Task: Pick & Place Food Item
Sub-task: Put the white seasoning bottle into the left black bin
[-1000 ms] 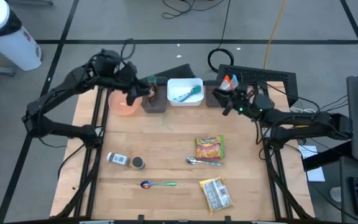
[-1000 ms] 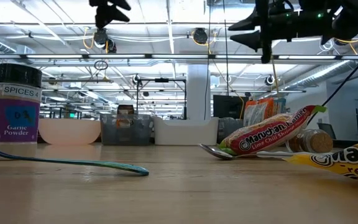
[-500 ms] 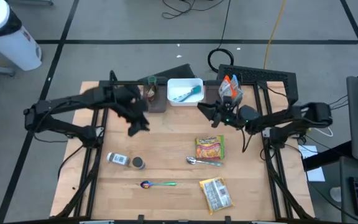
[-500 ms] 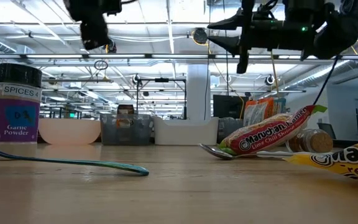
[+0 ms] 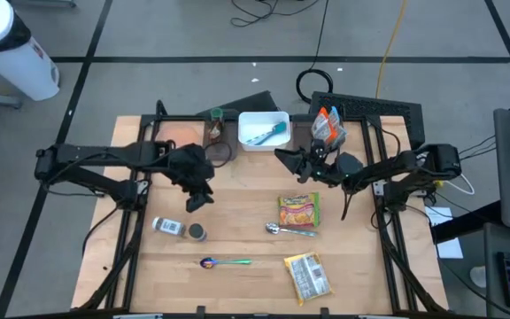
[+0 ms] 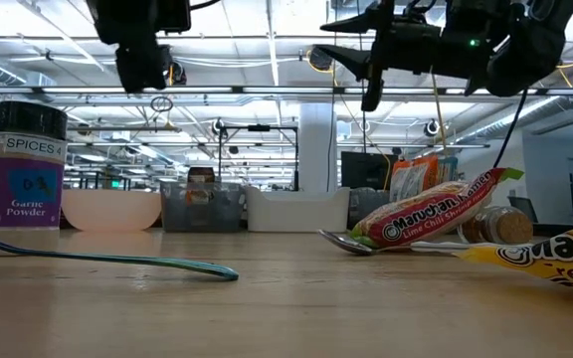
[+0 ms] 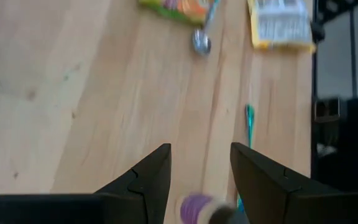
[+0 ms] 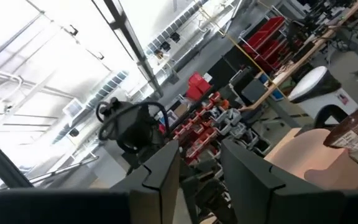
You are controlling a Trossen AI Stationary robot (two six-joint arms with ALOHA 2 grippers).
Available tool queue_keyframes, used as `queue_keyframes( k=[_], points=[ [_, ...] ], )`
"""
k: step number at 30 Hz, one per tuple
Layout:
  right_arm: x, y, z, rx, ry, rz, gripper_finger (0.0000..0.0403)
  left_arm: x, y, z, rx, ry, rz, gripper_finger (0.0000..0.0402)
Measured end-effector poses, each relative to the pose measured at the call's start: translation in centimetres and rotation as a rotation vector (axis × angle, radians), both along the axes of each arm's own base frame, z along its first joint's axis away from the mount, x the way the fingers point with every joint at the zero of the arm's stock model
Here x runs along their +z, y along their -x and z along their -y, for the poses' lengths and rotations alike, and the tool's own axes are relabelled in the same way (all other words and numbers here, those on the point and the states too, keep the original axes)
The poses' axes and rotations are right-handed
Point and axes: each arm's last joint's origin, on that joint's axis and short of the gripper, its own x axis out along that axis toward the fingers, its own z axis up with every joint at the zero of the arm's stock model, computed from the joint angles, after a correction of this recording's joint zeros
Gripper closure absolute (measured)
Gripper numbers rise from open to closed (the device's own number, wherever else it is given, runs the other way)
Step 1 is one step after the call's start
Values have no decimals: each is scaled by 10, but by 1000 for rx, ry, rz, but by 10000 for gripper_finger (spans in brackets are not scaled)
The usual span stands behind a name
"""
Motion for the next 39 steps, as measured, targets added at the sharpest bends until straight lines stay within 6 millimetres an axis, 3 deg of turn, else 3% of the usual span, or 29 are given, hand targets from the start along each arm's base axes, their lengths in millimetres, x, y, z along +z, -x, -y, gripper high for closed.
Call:
queue_keyframes(
  k=[5, 12, 18, 26, 30, 35, 39],
  points=[
    [1, 0, -1, 25, 26, 7, 293, 5, -8, -1, 151, 7, 62, 227],
    [4, 0, -11, 246, 29, 45, 292, 4, -19, -2, 252, 50, 88, 227],
    [8, 2, -27, 463, 14, 89, 292, 2, -18, 1, 446, 272, 11, 227],
    [7, 3, -53, 600, 21, 78, 291, 15, -11, 34, 604, 454, -15, 227],
    [7, 4, -65, 642, 20, 78, 292, 30, -5, 57, 659, 498, 30, 227],
    [7, 5, -73, 673, 21, 79, 292, 49, 14, 78, 756, 514, 51, 227],
    [7, 5, -73, 673, 18, 78, 292, 53, 32, 94, 825, 471, -53, 227]
  ],
)
